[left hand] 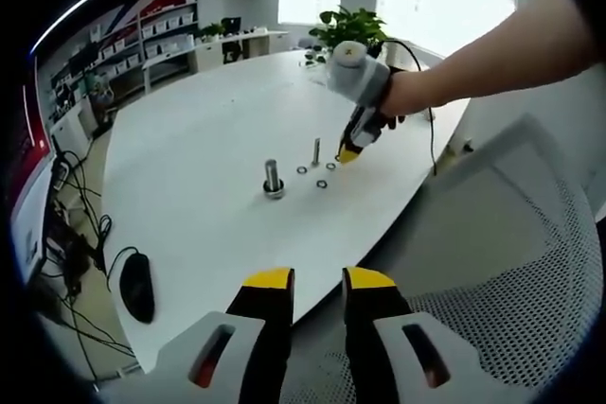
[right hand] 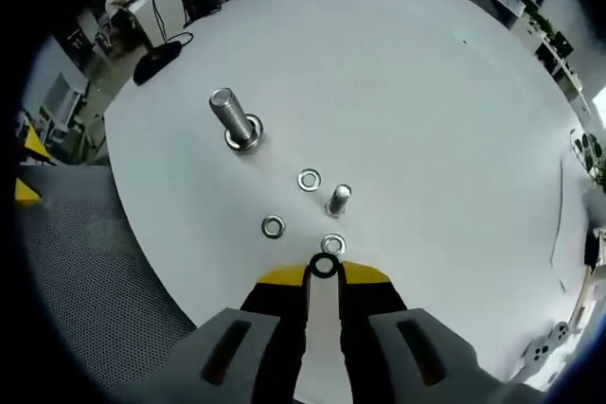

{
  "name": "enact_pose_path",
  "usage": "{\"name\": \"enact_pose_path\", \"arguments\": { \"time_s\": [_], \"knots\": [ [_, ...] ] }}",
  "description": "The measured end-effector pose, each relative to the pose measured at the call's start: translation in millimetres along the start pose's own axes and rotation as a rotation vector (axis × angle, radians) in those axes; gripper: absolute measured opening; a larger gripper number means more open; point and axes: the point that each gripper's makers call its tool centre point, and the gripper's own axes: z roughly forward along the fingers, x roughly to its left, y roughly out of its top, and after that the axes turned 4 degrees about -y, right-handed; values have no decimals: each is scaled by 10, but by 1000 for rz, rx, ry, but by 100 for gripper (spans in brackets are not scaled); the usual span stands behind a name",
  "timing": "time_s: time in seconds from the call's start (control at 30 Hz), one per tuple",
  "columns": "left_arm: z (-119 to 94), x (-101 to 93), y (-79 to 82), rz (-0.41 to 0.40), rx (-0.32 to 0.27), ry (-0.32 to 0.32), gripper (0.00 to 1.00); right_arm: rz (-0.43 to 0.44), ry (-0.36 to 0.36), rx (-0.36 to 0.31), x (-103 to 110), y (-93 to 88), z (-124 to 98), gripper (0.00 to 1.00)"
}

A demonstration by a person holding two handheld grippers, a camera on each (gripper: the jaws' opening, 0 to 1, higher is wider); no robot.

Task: Place the washer onto the threaded stud by aligning its center hole with the stud, sliding it down to the base, and recovering from edge contact or off-axis alignment until the washer reaches the visible bottom stop.

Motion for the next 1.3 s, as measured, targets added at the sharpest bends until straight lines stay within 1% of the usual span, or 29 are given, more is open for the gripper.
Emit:
{"name": "enact_pose_path", "arguments": {
  "time_s": [0.17,0.3,0.4,0.57,0.63,0.73,0.87,0.93,1.13,1.3],
  "knots": [
    [-3,9,9,-1,-4,3,18,2,0,-31,-36,136,-91,13],
    [-5,2,15,5,-6,4,18,-29,-13,-48,-45,225,-170,13],
    [-9,4,16,4,-9,6,18,-37,-20,-61,-81,299,-186,13],
    [-14,8,10,6,-8,11,18,-68,-26,-73,-54,414,-177,13],
    [-14,13,11,5,-9,12,18,-79,-27,-70,-47,438,-151,13],
    [-13,16,4,5,-5,13,18,-79,-26,-52,-48,420,-103,13],
    [-17,30,8,-1,-8,17,18,-71,-29,-54,-56,452,-101,13],
    [-17,33,8,-2,-9,18,18,-90,-40,-38,-64,441,-93,14],
    [-17,30,13,-3,-10,16,18,-74,-33,-39,-98,480,-76,14],
    [-15,36,13,-5,-9,16,18,-88,-35,-30,-90,484,-73,14]
  ]
}}
